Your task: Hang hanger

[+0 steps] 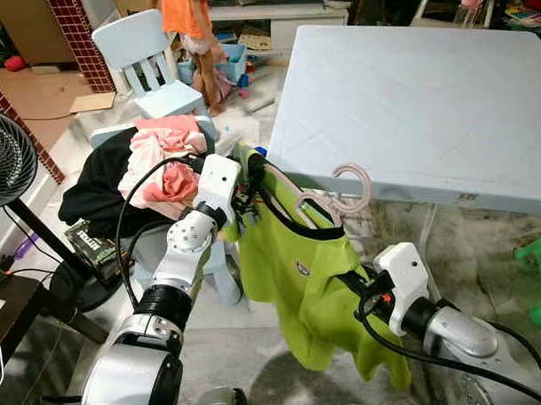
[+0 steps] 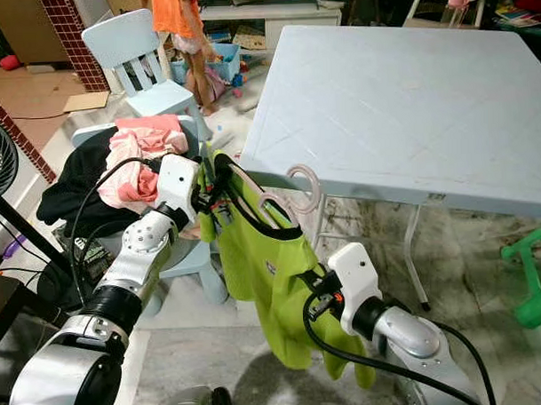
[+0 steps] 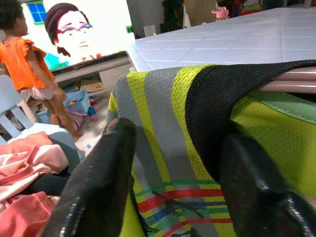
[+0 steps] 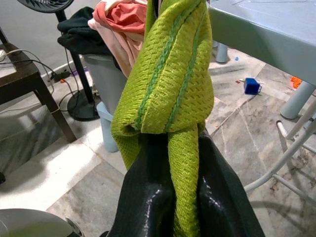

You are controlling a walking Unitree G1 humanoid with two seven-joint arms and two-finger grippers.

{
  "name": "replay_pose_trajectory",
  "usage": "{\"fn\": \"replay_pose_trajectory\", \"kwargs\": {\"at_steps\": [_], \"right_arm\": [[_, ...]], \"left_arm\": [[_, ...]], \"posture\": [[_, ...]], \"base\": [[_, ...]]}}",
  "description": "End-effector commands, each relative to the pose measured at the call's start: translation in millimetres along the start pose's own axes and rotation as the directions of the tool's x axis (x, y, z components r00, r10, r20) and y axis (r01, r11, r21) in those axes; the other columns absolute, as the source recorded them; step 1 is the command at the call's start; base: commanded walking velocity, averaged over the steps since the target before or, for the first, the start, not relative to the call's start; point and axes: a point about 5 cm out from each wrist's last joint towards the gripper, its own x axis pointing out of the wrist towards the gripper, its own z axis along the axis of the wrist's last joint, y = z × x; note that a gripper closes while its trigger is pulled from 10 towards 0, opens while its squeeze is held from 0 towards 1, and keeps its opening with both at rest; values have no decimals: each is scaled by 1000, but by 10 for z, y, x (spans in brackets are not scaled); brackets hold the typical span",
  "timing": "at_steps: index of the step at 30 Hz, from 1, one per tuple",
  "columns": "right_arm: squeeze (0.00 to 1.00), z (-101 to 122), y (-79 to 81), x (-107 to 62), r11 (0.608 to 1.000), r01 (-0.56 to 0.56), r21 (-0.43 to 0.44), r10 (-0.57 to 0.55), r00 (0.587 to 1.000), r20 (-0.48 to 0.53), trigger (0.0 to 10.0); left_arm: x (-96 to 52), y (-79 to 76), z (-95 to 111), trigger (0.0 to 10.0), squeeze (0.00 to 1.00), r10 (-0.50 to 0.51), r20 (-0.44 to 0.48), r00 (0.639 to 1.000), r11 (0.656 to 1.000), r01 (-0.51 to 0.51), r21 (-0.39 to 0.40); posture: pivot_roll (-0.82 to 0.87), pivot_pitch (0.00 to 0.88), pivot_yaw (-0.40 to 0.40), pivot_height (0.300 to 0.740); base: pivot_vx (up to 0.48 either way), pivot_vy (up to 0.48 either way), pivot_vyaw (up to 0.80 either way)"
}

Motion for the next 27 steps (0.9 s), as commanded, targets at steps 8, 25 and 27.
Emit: {"fn": "replay_pose_trajectory", "kwargs": {"at_steps": [8,25,27], "right_arm": [[0,69,-47,-3,1000,14,-10,-13,999,30,10000],[0,65,-42,-11,1000,10,-12,-10,999,32,10000],[0,61,-41,-16,1000,12,-11,-12,999,32,10000]], "left_arm": [[-2,22,-23,0,0,-8,-12,1000,1000,9,15],[-6,26,-15,0,0,-23,4,1000,999,23,36],[-4,32,-13,0,0,-23,5,1000,999,23,39]], "posture": [[-118,0,53,740],[-122,0,55,740],[-124,0,56,740]], "base": [[0,0,0],[0,0,0],[0,0,0]]}}
